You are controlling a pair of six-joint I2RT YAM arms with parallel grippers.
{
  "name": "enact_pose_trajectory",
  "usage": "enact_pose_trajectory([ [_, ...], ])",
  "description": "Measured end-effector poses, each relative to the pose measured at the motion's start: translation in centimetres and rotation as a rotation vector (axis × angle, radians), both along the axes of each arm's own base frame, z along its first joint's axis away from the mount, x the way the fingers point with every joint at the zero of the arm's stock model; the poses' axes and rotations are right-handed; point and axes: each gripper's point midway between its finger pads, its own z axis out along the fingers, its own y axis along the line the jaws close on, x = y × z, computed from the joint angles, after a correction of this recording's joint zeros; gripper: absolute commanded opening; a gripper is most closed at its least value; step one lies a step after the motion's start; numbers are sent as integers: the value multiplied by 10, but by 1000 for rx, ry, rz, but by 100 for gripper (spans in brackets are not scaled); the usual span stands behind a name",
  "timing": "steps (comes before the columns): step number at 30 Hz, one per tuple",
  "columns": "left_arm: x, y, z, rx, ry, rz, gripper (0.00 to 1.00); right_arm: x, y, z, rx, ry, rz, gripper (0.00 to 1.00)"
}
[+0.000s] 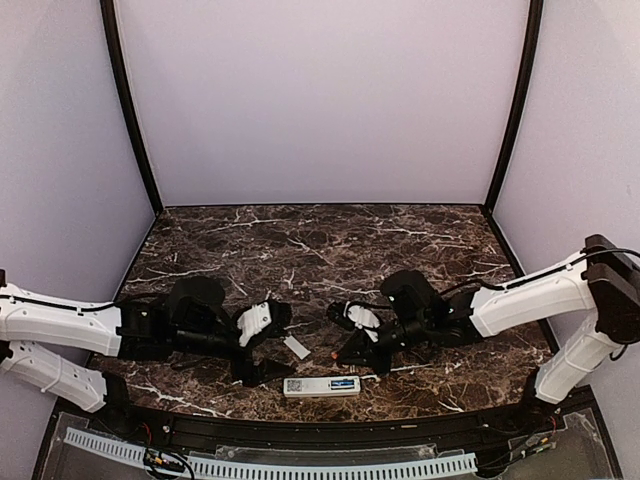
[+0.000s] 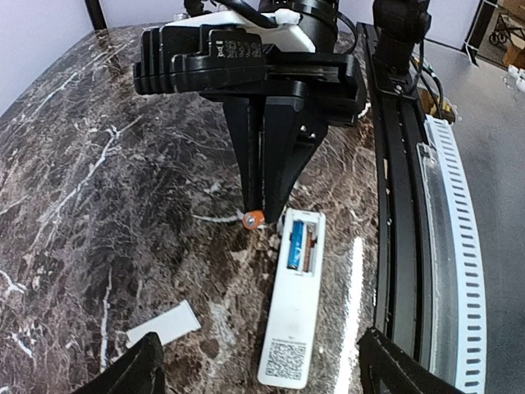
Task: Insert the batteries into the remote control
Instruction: Place the battery in the battery compartment.
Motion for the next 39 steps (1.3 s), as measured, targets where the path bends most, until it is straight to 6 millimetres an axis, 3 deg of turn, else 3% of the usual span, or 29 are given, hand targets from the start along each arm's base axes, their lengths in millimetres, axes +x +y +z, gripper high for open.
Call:
enact_pose_trajectory([
  [3, -16, 6, -7, 25, 5, -20, 84, -19, -7, -12, -13, -17, 51, 0],
  [6, -20, 19, -4, 9, -19, -2, 84, -29, -11, -9, 8, -64, 89, 0],
  [9, -18, 21, 1, -6, -38, 13, 83, -29, -7, 0, 43, -119, 113, 0],
  [15, -21, 12, -30, 107, -8, 3, 83, -34, 2, 4, 75, -173, 164, 0],
  [18, -22, 6, -43, 159, 2, -13, 83, -41, 5, -1, 73, -173, 192, 0],
  [25, -20, 5, -43, 177, -35, -30, 83, -46, 9, -9, 77, -176, 226, 0],
  [33, -18, 0, -47, 180, -63, -49, 82, -47, 6, -45, 0, -154, 249, 0],
  [39, -19, -1, -65, 227, -61, -70, 82, -46, 7, -46, -1, -161, 251, 0],
])
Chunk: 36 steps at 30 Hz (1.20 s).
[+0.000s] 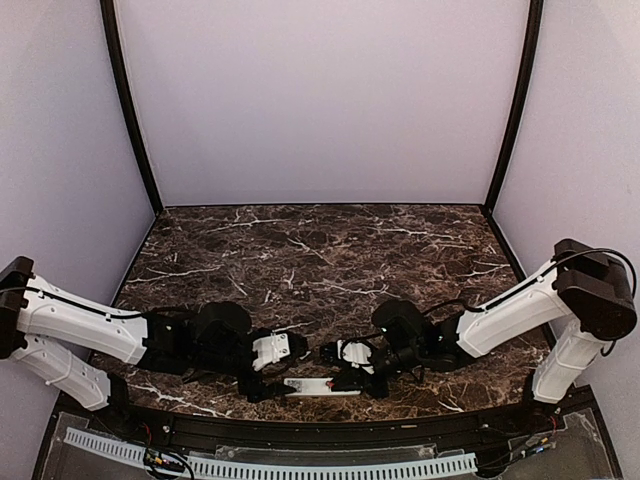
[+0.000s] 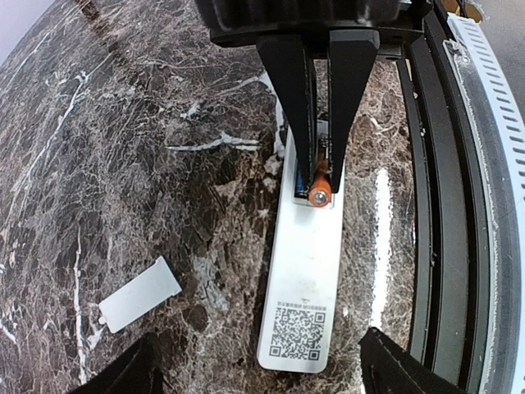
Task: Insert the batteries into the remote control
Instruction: Place the battery in the battery compartment.
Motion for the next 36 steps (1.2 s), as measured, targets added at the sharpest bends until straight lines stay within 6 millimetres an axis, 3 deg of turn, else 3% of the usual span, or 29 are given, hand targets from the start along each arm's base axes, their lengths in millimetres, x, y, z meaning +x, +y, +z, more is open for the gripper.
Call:
enact_pose_trajectory([
  [13, -5, -4, -26, 78, 10, -73, 81, 3, -6, -2, -77, 3, -37, 0],
  [27, -4, -7, -26, 79, -17, -97, 82, 0, -8, -3, -160, 38, -69, 0],
  [31, -1, -6, -21, 56, -34, -78, 83, 0, -9, -3, -170, 44, -75, 2],
  [36, -3, 3, 6, -46, -47, -34, 83, 0, -11, -3, -192, 60, -84, 2],
])
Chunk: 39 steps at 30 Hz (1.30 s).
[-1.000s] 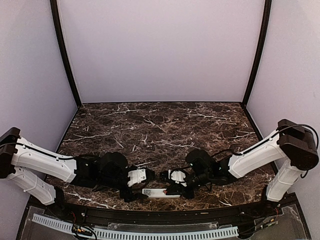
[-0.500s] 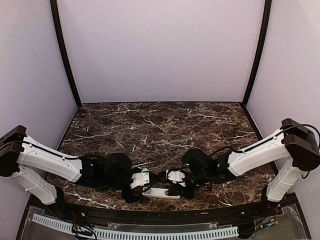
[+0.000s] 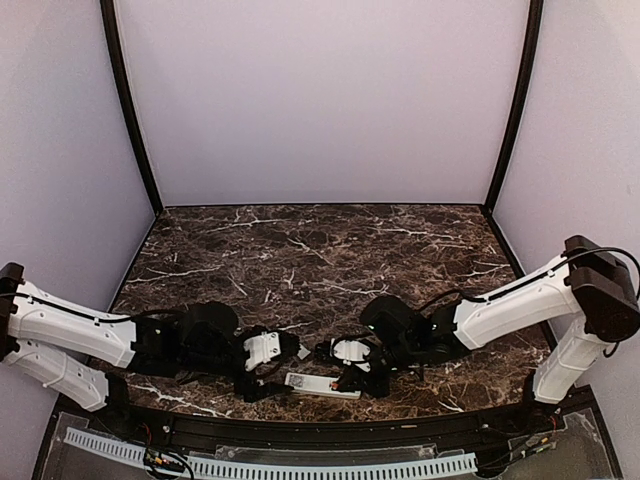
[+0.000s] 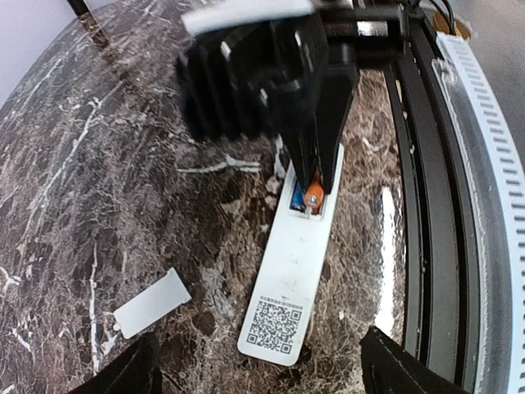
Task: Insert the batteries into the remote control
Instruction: Place the battery in the battery compartment.
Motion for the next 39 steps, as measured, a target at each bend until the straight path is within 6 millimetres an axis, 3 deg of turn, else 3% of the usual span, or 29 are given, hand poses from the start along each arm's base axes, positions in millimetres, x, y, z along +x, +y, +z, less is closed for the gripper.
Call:
enact_pose_trajectory([
  [5, 3, 4, 28, -122, 29, 88, 82, 1, 2, -1, -12, 10, -4, 2],
  [17, 14, 27, 45, -234, 50, 257, 82, 1, 17, -2, -20, 5, -25, 7],
  [25, 15, 27, 46, -229, 47, 261, 81, 2, 19, -2, -22, 7, -34, 11],
  [31, 14, 30, 48, -228, 47, 261, 81, 1, 18, -3, -27, 16, -41, 26],
  [39, 13, 33, 49, -223, 46, 260, 81, -2, 18, -2, -34, 18, -30, 27],
])
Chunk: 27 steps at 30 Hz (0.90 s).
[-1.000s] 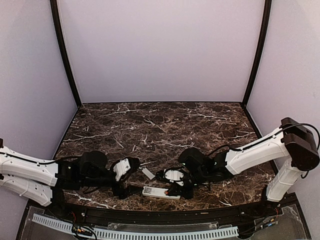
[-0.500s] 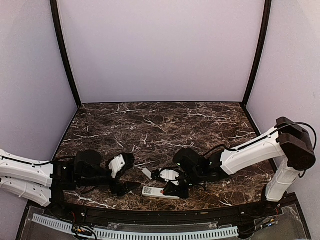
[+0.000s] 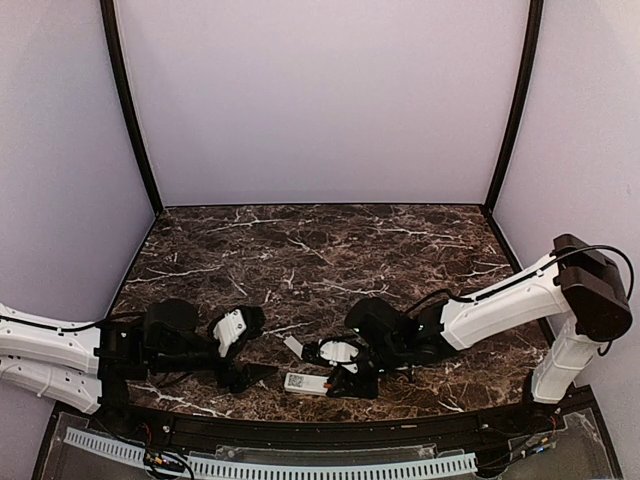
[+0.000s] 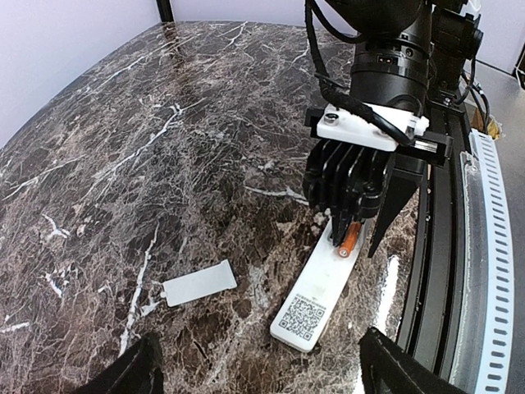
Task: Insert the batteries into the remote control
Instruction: Place the battery in the battery compartment.
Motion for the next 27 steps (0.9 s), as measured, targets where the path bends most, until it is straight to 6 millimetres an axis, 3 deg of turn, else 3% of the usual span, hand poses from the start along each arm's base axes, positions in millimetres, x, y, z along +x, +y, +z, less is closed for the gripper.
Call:
enact_pose_trajectory([
  [9, -2, -6, 4, 32, -31, -52, 82, 1, -5, 10, -18, -28, 8, 38],
  [17, -12, -29, -12, 174, -62, -235, 83, 1, -1, 63, 109, -47, -10, 40],
  [20, -13, -30, -24, 272, -112, -312, 85, 13, -4, 94, 183, -21, -133, 46],
  [23, -14, -29, -36, 367, -161, -390, 85, 38, -16, 125, 273, 75, -329, 45],
  [27, -16, -26, -59, 483, -162, -489, 84, 72, -38, 135, 315, 208, -645, 46],
])
